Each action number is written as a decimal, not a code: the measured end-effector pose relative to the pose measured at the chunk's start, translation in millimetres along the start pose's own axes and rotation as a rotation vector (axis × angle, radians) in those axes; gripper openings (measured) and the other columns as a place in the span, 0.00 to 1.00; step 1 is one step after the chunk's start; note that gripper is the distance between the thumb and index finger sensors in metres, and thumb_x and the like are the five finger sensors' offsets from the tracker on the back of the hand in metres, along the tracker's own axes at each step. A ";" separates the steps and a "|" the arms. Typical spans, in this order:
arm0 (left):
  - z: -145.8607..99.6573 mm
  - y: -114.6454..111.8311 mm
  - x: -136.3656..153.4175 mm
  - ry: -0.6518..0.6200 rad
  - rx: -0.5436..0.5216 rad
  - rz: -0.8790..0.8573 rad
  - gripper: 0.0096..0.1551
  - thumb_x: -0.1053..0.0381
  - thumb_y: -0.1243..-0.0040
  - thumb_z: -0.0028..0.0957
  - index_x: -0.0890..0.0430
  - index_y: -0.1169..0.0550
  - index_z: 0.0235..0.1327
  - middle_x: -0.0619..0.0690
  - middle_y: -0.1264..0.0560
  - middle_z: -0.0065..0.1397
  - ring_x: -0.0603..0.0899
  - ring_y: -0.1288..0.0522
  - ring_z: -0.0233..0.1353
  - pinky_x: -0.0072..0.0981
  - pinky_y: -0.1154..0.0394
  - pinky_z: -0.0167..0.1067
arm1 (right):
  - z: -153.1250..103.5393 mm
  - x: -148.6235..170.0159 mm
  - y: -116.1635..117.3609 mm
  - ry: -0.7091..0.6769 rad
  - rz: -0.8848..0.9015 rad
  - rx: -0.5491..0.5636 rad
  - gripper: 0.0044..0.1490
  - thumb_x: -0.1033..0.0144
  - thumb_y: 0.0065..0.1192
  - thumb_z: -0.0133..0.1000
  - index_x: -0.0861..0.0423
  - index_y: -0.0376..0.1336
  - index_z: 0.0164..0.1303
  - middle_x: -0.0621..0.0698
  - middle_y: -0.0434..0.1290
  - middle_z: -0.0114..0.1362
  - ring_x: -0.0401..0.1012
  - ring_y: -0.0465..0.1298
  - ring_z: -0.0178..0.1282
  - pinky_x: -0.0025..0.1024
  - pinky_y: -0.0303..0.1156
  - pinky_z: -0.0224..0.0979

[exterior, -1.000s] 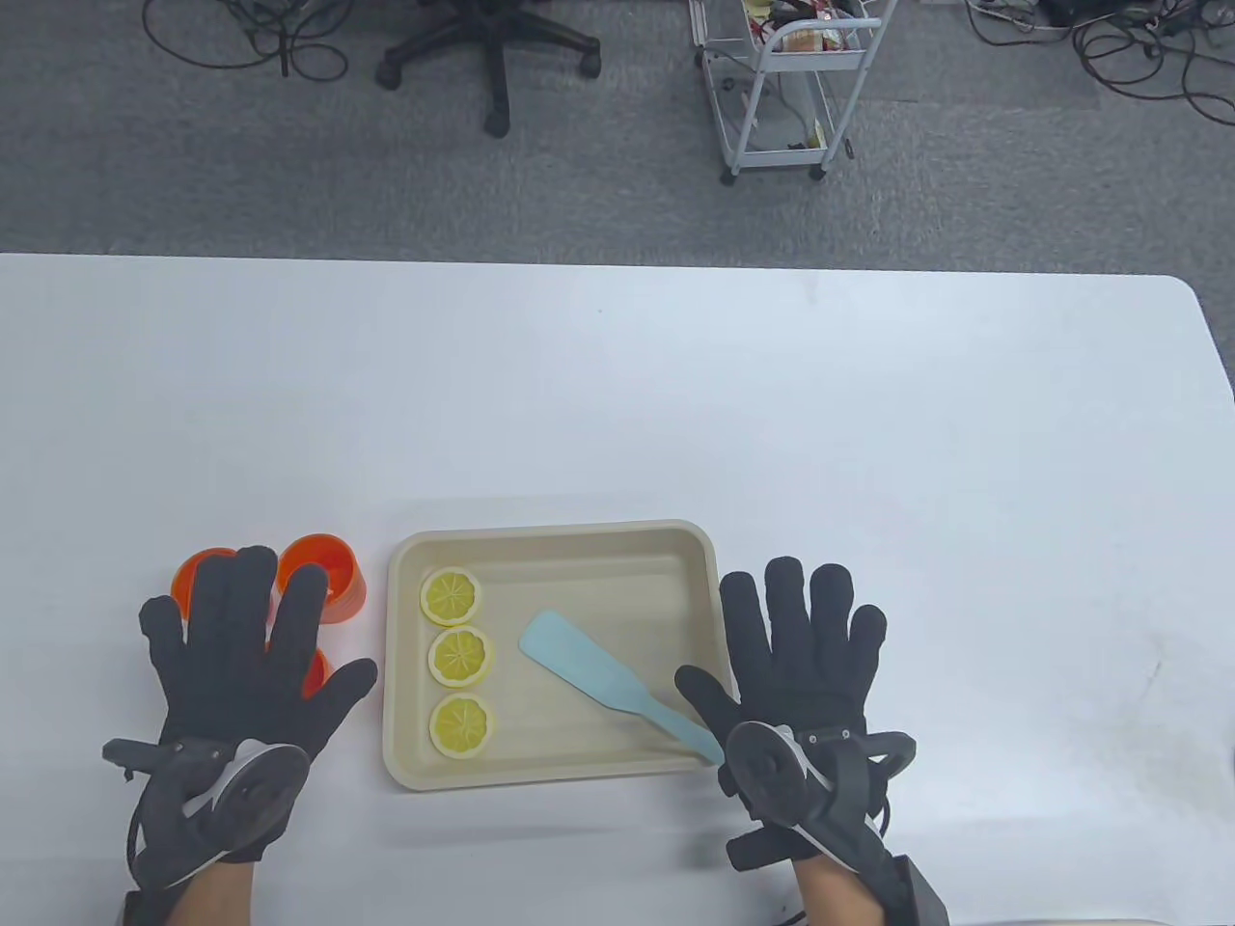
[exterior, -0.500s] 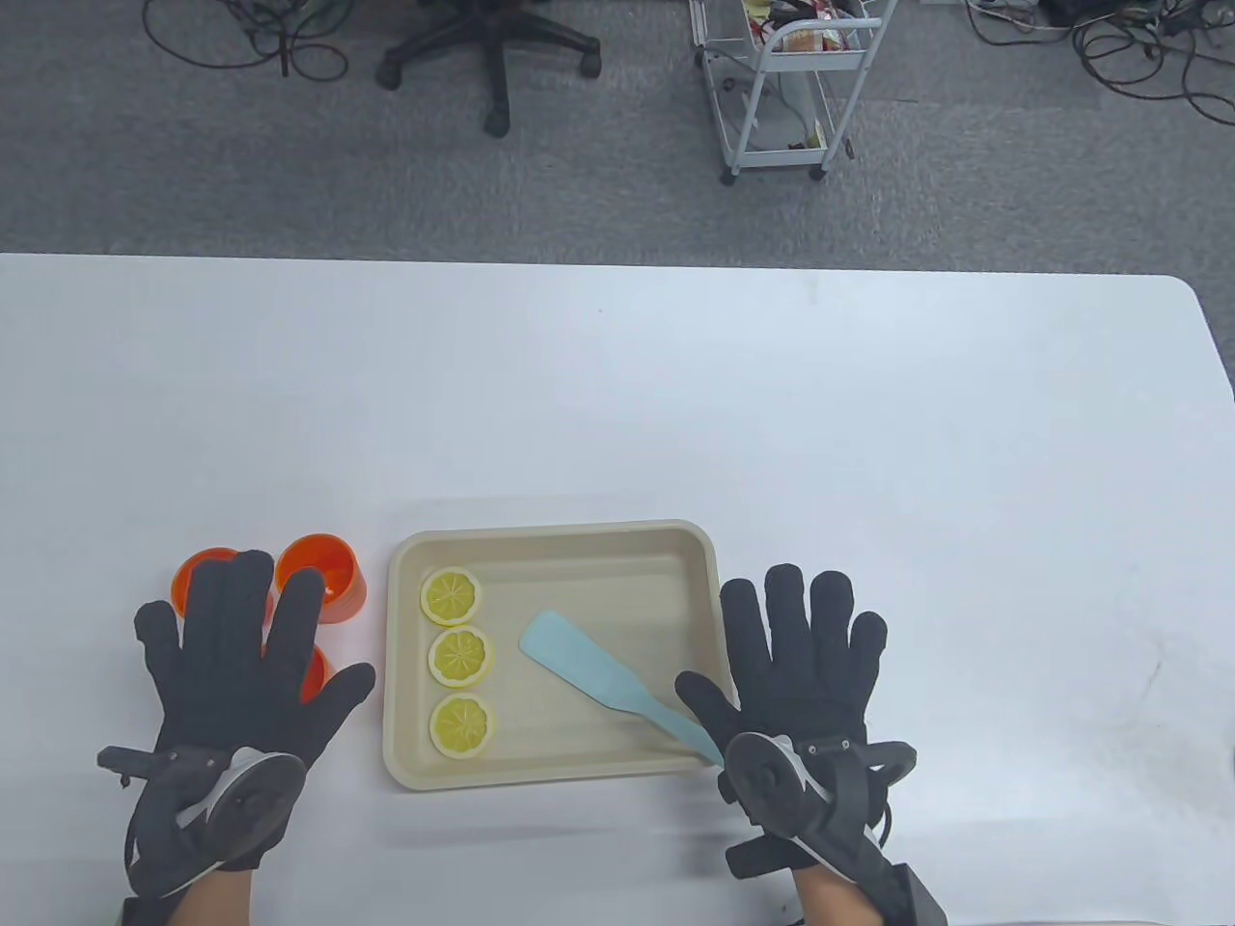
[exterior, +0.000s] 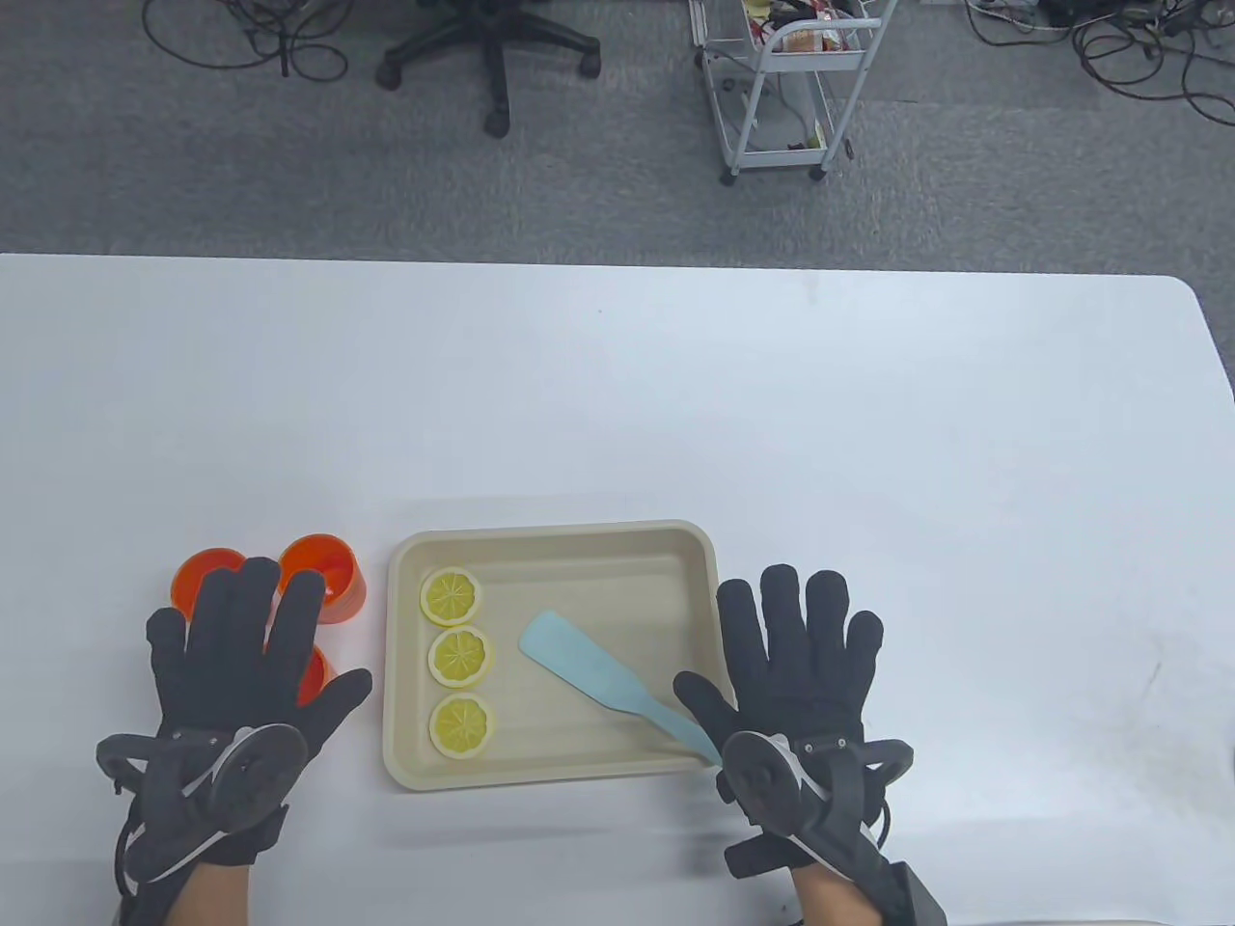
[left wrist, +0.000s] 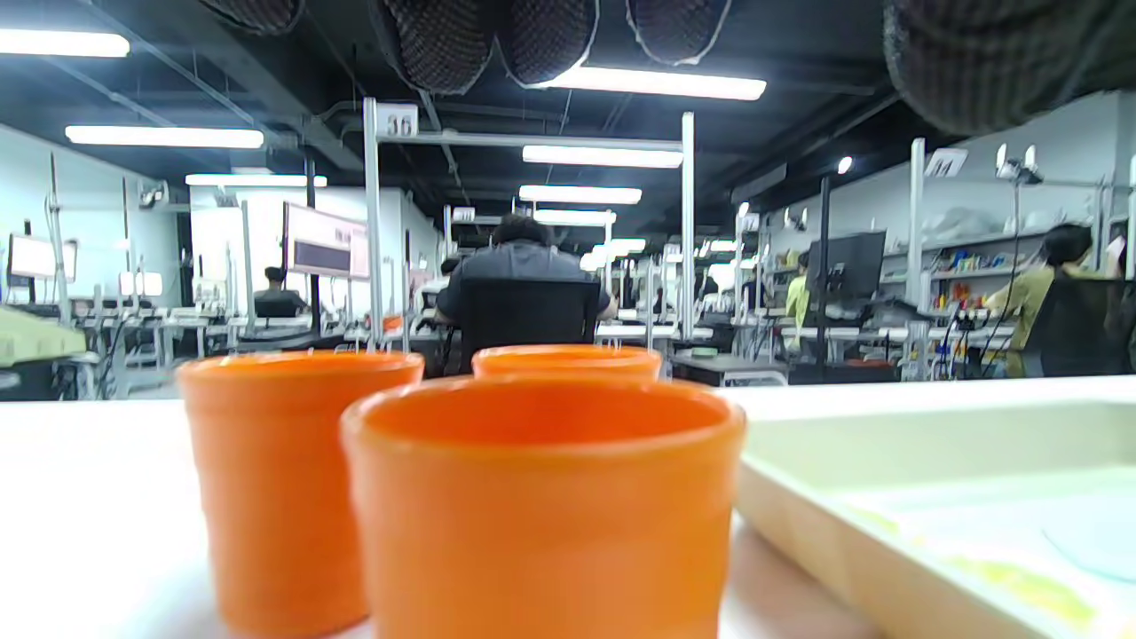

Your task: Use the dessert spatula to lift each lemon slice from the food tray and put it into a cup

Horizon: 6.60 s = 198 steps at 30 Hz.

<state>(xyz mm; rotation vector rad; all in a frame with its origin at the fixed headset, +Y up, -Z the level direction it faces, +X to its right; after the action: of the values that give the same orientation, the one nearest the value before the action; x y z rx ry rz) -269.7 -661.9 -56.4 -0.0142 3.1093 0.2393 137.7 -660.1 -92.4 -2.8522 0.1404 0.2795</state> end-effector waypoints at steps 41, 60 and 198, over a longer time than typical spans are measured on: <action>-0.8 6.8 22.9 -0.002 0.176 -0.089 0.63 0.25 0.28 0.50 0.48 0.44 0.91 0.55 0.37 0.89 0.73 0.50 0.91 0.86 0.56 0.76 | 1.7 -2.0 2.7 -0.016 0.022 -0.023 0.57 0.35 0.62 0.58 0.44 0.40 0.90 0.54 0.42 0.93 0.60 0.34 0.92 0.70 0.32 0.83; -11.2 16.5 -67.3 -0.355 -0.061 -0.281 0.63 0.21 0.31 0.46 0.49 0.41 0.90 0.54 0.33 0.86 0.70 0.42 0.89 0.84 0.50 0.77 | -9.6 -49.7 3.5 -0.295 0.230 -0.089 0.60 0.35 0.66 0.57 0.47 0.40 0.89 0.53 0.50 0.92 0.61 0.42 0.93 0.70 0.39 0.85; 11.5 -18.2 -20.4 0.032 -0.117 -0.103 0.61 0.21 0.43 0.54 0.47 0.50 0.92 0.59 0.50 0.95 0.74 0.53 0.91 0.87 0.57 0.76 | 9.4 -4.3 -8.2 0.000 -0.056 0.104 0.64 0.37 0.69 0.56 0.47 0.35 0.89 0.54 0.41 0.92 0.63 0.41 0.92 0.69 0.38 0.84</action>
<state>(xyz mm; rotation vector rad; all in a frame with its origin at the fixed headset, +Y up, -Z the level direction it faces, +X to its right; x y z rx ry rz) -248.8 -677.9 -70.0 -0.1809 3.1099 0.4207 132.8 -649.4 -98.3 -2.7484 0.0732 0.2526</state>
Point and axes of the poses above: the tracker on the back of each hand, its own x axis roughly to the little-finger side, its own z axis roughly from the wrist to the fingertips, y = z × x, the point moved 1 cm from there along z, roughly from the wrist to the fingertips
